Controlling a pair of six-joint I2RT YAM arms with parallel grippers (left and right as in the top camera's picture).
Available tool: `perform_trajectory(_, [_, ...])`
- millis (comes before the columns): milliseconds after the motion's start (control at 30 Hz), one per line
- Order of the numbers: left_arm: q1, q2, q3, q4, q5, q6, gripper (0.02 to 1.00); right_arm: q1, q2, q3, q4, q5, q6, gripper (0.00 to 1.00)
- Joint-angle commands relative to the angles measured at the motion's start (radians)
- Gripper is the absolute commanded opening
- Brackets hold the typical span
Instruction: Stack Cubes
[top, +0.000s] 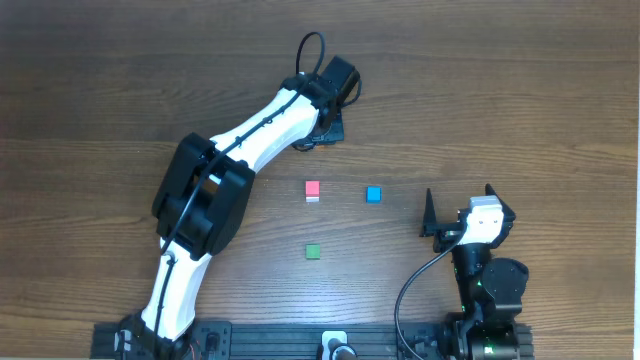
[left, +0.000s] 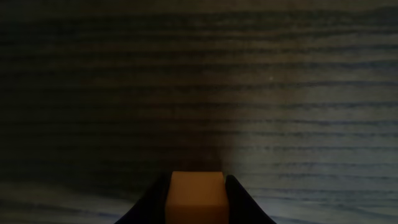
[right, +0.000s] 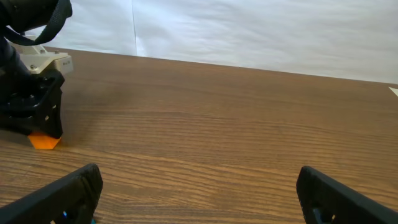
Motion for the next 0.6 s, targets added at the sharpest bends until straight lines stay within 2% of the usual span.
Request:
perform_trajectory(33, [-0.011,-0.058,0.021,-0.038,0.003,0.003,0.161,0.003,-0.007,-0.009,0.003,0.007,-0.005,0.993])
perform_trajectory(200, [-0.036,-0.181,0.02,-0.106,-0.002,0.002,0.132,0.003,-0.007,-0.009,0.003,0.007,-0.005,0.991])
perform_trajectory(367, [-0.1,-0.306,-0.01,-0.19,-0.052,-0.029,0.121,0.003,-0.007,-0.009,0.003,0.007,-0.005,0.993])
perform_trajectory(600, [-0.194,-0.47,-0.245,-0.158,-0.102,-0.169,0.119,0.003,-0.007,-0.009,0.004,0.007,-0.005,0.991])
